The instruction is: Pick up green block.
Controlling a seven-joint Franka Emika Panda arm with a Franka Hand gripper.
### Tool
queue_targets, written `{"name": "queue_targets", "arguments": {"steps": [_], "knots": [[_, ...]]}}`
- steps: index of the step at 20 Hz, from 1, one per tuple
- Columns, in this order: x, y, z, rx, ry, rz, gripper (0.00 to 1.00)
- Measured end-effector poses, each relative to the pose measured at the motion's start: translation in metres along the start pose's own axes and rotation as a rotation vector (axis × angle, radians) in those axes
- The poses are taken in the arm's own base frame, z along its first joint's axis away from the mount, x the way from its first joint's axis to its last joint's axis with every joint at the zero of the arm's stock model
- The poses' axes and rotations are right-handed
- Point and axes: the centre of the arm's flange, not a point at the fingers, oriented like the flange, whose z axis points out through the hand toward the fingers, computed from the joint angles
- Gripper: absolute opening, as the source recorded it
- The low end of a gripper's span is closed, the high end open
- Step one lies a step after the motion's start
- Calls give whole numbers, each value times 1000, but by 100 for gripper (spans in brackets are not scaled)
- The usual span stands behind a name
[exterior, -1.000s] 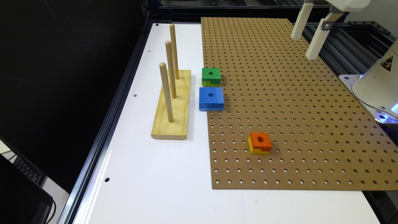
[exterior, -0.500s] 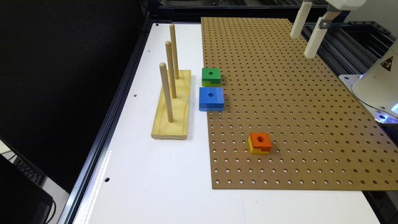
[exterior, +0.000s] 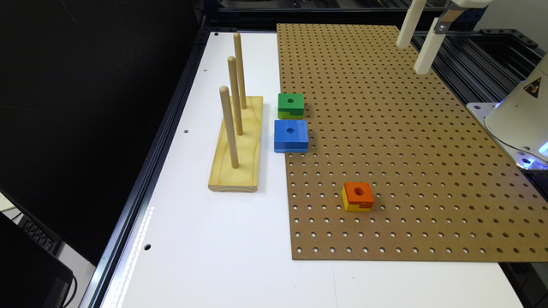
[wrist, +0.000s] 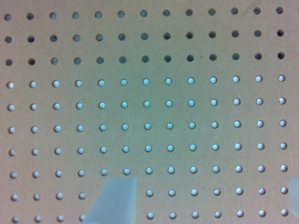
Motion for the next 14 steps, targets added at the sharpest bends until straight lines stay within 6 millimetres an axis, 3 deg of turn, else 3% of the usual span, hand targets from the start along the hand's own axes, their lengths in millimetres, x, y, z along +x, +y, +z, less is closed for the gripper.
{"name": "queue_targets", "arguments": {"steps": [8, 14], "knots": [[6, -5, -2, 22, 23, 2, 100], [25, -22, -2, 24, 21, 3, 100]]}}
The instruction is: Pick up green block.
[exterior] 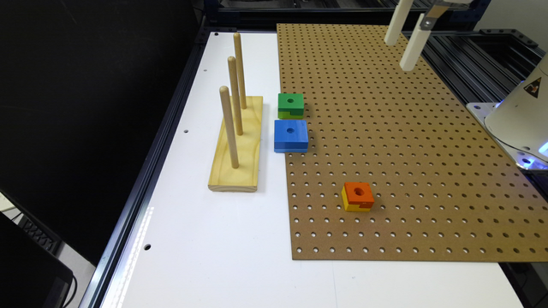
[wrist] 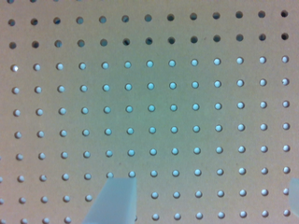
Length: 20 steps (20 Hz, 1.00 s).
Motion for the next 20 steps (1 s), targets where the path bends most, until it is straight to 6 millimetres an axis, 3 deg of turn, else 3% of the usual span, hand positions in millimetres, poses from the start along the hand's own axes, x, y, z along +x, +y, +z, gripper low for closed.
{"name": "queue_targets", "arguments": {"steps": [7, 20], "knots": [[24, -13, 5, -12, -17, 1, 100], [60, -7, 4, -12, -19, -1, 100]]}}
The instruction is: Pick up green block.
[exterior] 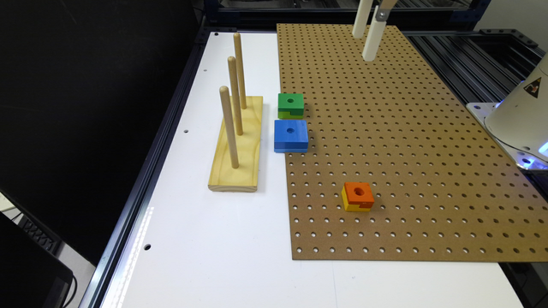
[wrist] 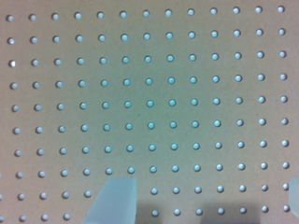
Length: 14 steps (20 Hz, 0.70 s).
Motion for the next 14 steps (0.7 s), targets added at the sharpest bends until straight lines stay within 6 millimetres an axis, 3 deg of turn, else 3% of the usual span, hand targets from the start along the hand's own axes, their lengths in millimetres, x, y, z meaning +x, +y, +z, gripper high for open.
{"name": "queue_targets", "arguments": {"steps": [14], "knots": [[15, -11, -2, 4, 1, 1, 100]]}}
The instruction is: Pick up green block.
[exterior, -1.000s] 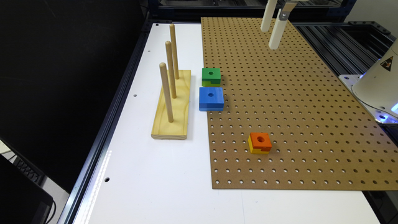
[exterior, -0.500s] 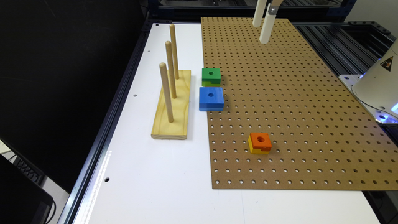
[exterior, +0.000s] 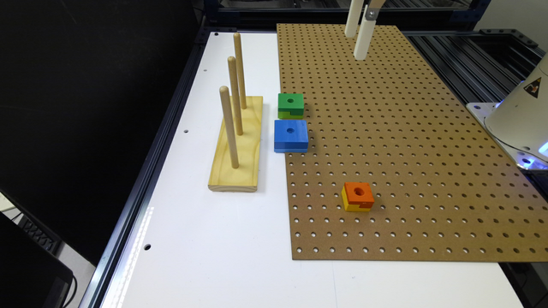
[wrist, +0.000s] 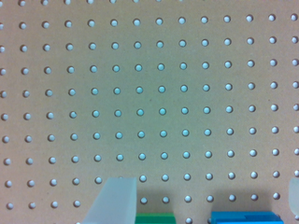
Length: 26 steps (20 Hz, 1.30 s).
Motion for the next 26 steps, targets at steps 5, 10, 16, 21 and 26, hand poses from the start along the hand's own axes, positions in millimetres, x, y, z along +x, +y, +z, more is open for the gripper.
{"name": "queue_targets", "arguments": {"steps": [5, 10, 16, 21, 26], "knots": [[20, -16, 2, 2, -2, -2, 100], [43, -32, 10, -5, -9, -3, 100], [56, -41, 11, -2, -7, -3, 100], [66, -47, 10, 4, 0, -1, 100], [76, -53, 13, 4, -2, 1, 100]]}}
